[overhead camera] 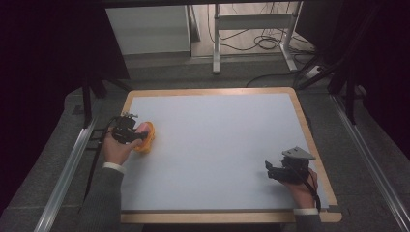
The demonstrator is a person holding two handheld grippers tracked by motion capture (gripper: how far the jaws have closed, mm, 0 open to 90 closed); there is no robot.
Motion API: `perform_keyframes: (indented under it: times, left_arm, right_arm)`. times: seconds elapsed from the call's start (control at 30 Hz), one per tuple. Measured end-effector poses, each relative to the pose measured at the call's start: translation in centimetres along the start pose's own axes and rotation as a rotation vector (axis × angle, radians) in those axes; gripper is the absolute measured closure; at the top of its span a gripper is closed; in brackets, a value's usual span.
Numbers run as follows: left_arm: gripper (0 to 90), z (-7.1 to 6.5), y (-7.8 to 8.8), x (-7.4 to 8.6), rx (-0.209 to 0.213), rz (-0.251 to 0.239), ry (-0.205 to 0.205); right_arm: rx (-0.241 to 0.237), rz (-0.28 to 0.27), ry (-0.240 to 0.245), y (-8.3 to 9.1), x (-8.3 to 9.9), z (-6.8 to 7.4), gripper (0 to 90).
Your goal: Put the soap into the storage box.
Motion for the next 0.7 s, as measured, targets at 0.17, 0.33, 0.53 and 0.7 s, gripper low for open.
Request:
perform_keyframes:
  times: [0.17, 0.33, 0.53, 0.7]
  left_arm:
    - [60.0, 0.1, -0.5, 0.2, -0.003, 0.015, 0.004]
    - [59.1, 0.2, -0.5, 0.2, 0.006, -0.001, 0.017]
    - [32.2, 0.3, 0.6, -0.1, -0.010, -0.042, 0.018]
    - [27.2, 0.1, 2.0, 0.0, 0.021, -0.102, 0.014]
  right_arm:
    - [0.000, 0.005, -0.002, -0.1, 0.1, 0.0, 8.4]
    - [0.001, 0.004, -0.002, -0.1, 0.1, 0.0, 8.5]
    - [0.000, 0.005, 0.003, -0.1, 0.1, 0.1, 8.4]
    - [0.001, 0.002, 0.001, 0.0, 0.0, 0.0, 8.5]
Point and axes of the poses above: each handheld gripper's, and its own axes: y roughly backward along the jaws, x roughly out of its underside, z roughly to its left, the point moved 6 cm from there along -y, roughly forward along the jaws, and after that the axes turned 7 degrees about -x, right-handed, at the moved point
